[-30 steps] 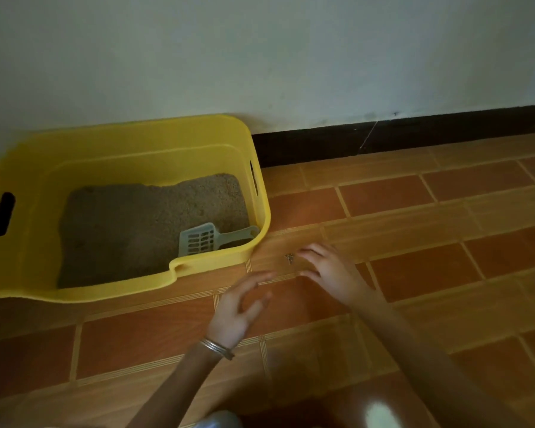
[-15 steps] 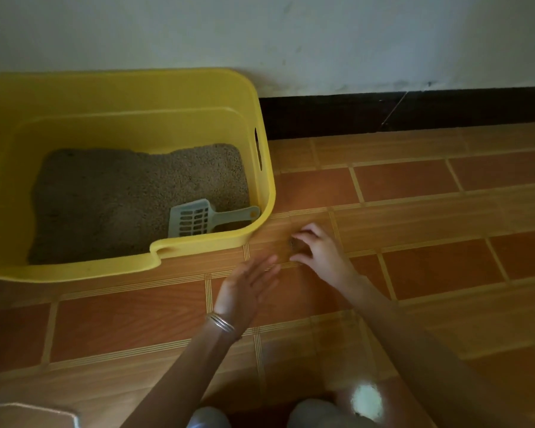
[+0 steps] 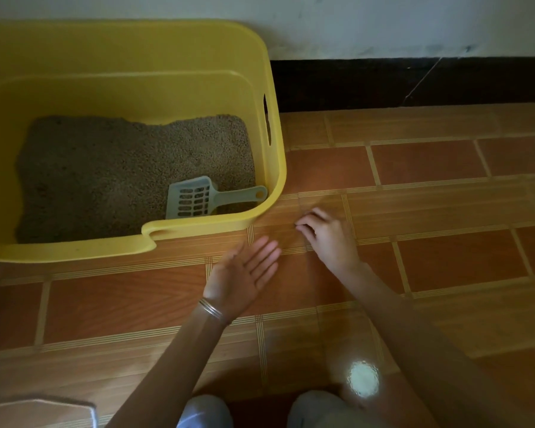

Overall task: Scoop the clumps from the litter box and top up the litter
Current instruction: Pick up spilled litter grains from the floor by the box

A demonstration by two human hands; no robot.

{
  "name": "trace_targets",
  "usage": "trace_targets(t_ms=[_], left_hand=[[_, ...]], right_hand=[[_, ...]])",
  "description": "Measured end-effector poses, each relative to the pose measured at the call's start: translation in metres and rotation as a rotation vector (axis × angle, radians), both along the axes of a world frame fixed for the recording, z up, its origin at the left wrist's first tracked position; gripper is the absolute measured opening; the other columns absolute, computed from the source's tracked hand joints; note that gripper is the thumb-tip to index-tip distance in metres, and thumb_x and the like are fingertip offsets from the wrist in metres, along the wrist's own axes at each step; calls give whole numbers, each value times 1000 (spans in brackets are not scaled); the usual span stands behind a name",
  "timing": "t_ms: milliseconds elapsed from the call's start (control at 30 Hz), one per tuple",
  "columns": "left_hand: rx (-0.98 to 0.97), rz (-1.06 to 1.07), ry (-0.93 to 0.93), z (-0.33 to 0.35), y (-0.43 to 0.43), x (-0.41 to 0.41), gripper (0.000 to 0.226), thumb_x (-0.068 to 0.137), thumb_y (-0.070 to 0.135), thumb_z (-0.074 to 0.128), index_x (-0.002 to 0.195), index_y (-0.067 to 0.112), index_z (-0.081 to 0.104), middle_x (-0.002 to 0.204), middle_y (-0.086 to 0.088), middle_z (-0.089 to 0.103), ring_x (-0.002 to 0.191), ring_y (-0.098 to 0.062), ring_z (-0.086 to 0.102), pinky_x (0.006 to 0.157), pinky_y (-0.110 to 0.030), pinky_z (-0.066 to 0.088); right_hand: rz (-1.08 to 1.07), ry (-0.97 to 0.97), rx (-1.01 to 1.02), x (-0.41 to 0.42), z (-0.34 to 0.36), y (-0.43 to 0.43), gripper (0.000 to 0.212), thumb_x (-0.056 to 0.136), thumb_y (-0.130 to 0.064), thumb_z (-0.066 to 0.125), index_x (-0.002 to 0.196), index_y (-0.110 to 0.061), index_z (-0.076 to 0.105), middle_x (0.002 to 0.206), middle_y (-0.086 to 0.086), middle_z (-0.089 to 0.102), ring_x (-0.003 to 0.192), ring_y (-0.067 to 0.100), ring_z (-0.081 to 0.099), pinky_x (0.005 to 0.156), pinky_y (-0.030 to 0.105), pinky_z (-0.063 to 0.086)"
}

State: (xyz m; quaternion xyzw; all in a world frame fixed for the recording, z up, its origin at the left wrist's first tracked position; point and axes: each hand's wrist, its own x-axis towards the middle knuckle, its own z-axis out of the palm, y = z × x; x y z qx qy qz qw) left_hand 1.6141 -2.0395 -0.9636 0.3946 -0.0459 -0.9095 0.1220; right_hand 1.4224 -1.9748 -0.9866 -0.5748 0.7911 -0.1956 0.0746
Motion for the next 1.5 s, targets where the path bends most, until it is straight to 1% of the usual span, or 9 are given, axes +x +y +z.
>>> trace_targets(t_ms=[300,367,500,667,867,1033,1200,1333,1500], left_hand=[[47,63,48,-3,-2,-1,47,98,27,29,108,2,68,120,-15,63,104,-24,64,90,-36,50],[36,56,48,-3,-3,-2,44,98,26,28,113,2,62,120,-15,63,105,-23,64,93,-35,49],[47,85,55,-2,-3,-8,43,99,25,27,113,2,59,117,-14,65,110,-23,60,97,-35,41],[48,30,17,-2,-3,-18,40,98,22,30,115,0,58,117,-15,64,113,-24,57,96,-35,42],[60,-10,-37,1,0,-25,37,97,19,33,113,-2,59,114,-17,65,107,-26,60,93,-35,45],[51,-10,-55,7,0,-36,31,96,16,35,95,-1,60,85,-14,69,89,-26,61,80,-34,48],[87,24,-16,7,-3,-37,45,96,15,35,77,-1,72,84,-16,69,89,-26,62,86,-35,47],[119,27,39,5,-8,-29,37,96,15,35,108,-4,63,112,-18,66,102,-26,64,96,-37,44],[110,30,55,4,-8,-20,37,96,17,35,117,-3,57,120,-18,62,111,-26,59,95,-37,44]], right_hand=[[8,319,215,14,9,-11,18,62,-1,76,71,-6,62,71,9,62,53,25,59,41,28,47],[36,274,270,13,14,-13,21,61,0,76,76,-3,62,75,12,62,54,26,60,44,31,49],[28,164,361,8,18,-19,16,84,-9,59,98,-2,59,102,14,60,82,28,62,68,35,53],[10,65,276,8,16,-13,11,81,-9,60,92,-5,60,96,10,60,79,27,62,65,30,50],[-18,-172,-83,23,41,-2,13,66,-1,71,75,-7,62,74,3,62,65,15,59,59,26,52],[117,-305,-27,44,51,1,10,73,-3,70,80,-8,65,82,2,64,67,11,61,64,21,50],[158,-287,-18,34,57,5,11,80,-12,70,91,-11,71,95,0,68,76,10,64,69,23,53],[18,-197,-104,11,55,13,18,78,-13,72,95,-12,72,90,1,66,70,8,61,66,22,53],[-20,-223,219,-17,31,14,51,70,-19,78,118,-11,61,113,5,57,95,15,60,87,32,50]])
